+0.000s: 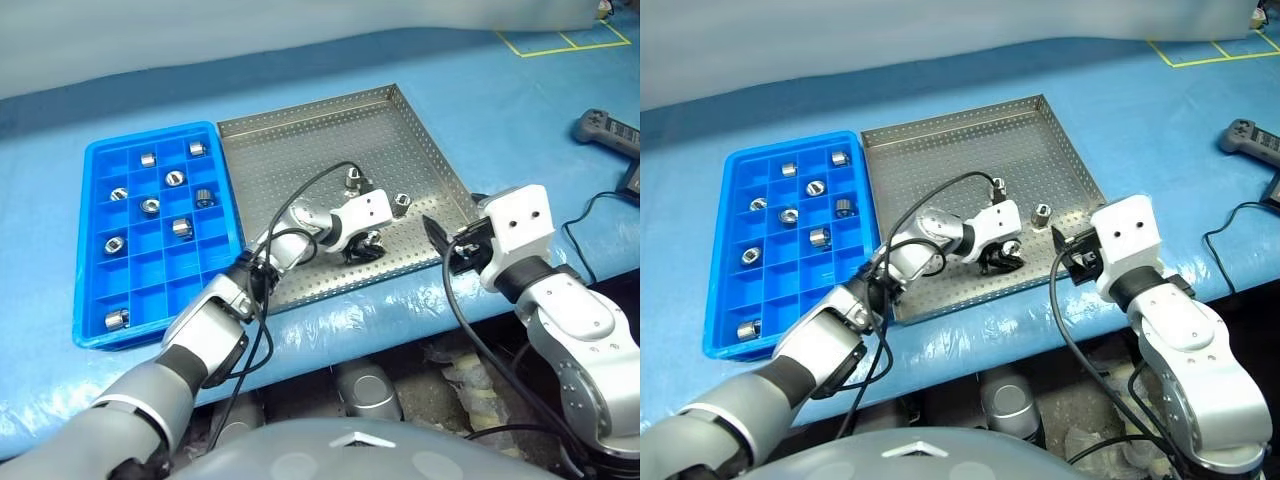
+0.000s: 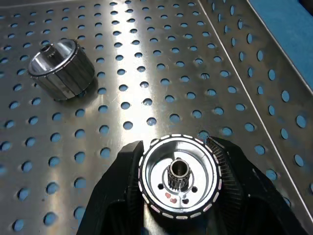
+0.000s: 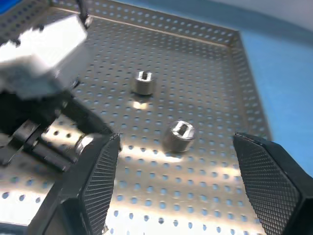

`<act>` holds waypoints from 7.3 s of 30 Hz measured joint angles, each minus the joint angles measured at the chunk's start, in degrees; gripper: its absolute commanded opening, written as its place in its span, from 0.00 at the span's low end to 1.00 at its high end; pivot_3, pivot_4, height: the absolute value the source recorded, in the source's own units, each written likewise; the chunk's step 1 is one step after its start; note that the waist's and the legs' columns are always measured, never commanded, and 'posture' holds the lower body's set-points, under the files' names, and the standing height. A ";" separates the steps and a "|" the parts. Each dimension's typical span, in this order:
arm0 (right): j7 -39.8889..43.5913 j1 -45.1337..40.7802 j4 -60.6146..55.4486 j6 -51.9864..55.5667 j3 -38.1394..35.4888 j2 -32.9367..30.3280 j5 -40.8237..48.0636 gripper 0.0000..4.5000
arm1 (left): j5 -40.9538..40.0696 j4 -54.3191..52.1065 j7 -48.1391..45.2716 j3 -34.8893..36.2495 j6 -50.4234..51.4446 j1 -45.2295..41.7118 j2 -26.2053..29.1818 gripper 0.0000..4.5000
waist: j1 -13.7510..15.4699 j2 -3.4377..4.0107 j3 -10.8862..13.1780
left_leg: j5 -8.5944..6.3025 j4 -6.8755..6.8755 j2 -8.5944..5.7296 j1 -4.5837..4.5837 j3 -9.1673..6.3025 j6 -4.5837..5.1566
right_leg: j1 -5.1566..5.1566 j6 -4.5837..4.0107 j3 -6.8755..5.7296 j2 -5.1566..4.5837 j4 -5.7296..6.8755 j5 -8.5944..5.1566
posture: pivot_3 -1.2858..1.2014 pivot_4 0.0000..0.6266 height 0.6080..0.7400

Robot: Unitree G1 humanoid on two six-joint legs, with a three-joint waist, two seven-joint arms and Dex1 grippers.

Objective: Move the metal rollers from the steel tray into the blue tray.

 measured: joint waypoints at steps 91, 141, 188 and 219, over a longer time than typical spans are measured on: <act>2.27 -31.42 62.29 -22.94 7.59 7.63 -10.23 0.38 | -24.22 -54.32 12.52 17.08 17.65 27.49 25.09 0.95 | 13.71 -0.10 0.17 | 0.01 0.06 0.06 0.04 -0.13 -0.02 | 0.01 -0.21 -0.23 0.01 0.14 -0.05 | 0.53 0.24 1.00; 4.25 -22.66 28.88 -3.58 13.88 6.27 -6.45 0.74 | -26.10 -51.00 17.49 18.66 20.86 25.01 21.46 0.95 | 15.33 -0.12 0.17 | 0.02 -0.17 -0.03 -0.06 -0.19 -0.07 | -0.06 -0.36 -0.38 -0.13 -0.02 -0.14 | 0.50 0.24 1.00; 6.76 -30.98 23.83 2.44 26.37 20.68 4.31 0.41 | -22.12 -52.44 13.67 33.32 24.83 29.65 45.54 0.95 | 12.01 -0.12 0.26 | 0.01 -0.25 0.09 -0.06 -0.19 -0.06 | -0.19 -0.37 -0.35 -0.04 0.03 -0.17 | 0.54 0.24 1.00; 4.15 -30.48 35.01 -2.71 30.02 29.28 0.66 0.84 | -24.33 -53.04 14.71 32.79 26.28 32.48 40.84 0.95 | 14.77 -0.18 0.24 | 0.03 -0.41 0.16 0.01 -0.34 -0.08 | -0.20 -0.57 -0.64 -0.02 0.12 -0.28 | 0.53 0.24 1.00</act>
